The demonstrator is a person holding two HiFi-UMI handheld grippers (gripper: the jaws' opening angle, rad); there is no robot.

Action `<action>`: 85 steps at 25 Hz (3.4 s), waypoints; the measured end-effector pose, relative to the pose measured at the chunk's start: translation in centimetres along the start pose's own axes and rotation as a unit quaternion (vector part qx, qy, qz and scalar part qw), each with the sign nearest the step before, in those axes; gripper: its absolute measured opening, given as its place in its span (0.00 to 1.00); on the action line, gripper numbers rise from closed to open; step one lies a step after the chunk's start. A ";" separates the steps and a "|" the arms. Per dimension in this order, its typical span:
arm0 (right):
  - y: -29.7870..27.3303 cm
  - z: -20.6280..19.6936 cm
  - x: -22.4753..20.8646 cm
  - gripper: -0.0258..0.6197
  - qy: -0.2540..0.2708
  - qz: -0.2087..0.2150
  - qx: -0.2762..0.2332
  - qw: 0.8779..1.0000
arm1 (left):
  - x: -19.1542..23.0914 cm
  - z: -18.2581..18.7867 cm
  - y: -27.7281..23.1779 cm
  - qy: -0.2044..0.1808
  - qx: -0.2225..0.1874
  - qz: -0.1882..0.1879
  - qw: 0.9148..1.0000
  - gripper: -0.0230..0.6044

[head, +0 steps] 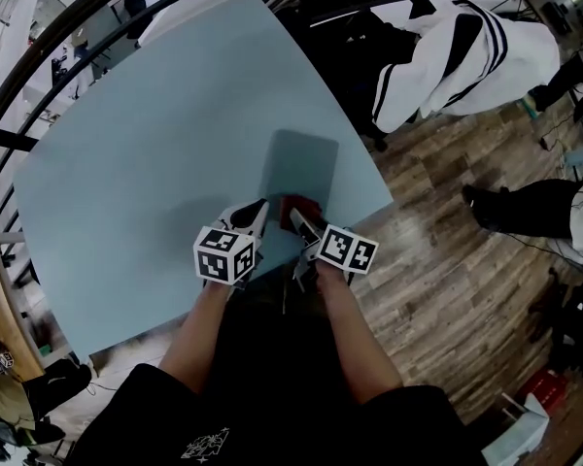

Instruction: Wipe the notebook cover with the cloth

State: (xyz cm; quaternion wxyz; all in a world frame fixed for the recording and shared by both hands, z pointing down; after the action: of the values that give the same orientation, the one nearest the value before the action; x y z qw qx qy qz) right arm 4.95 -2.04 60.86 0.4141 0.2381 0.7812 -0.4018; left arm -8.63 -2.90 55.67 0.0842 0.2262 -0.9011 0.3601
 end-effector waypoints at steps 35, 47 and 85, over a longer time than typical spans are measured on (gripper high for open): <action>11.4 2.3 2.8 0.27 0.091 0.057 -0.055 0.993 | -7.3 -0.3 7.0 -0.016 -0.064 0.030 0.997 0.05; 14.7 3.8 7.9 0.27 0.174 0.070 -0.081 0.979 | -7.5 3.5 11.3 -0.034 -0.113 0.031 0.993 0.05; 25.9 0.4 26.4 0.27 0.377 -0.031 -0.300 0.876 | -6.1 11.6 27.7 -0.125 -0.277 -0.046 0.952 0.05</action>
State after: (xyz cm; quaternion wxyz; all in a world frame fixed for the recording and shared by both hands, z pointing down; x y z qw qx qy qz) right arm 9.08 13.30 27.47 0.1270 0.2117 0.9682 -0.0409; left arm -16.10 8.90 28.39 0.0470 0.2781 -0.9575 0.0609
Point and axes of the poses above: the fingertips, and each gripper's own axes: y backward along the fingers, x to its left, z out of its top, the point moved 5 cm from there along y, backward along the fingers, and after that the axes turned 6 degrees about z, right-handed, at the moved point
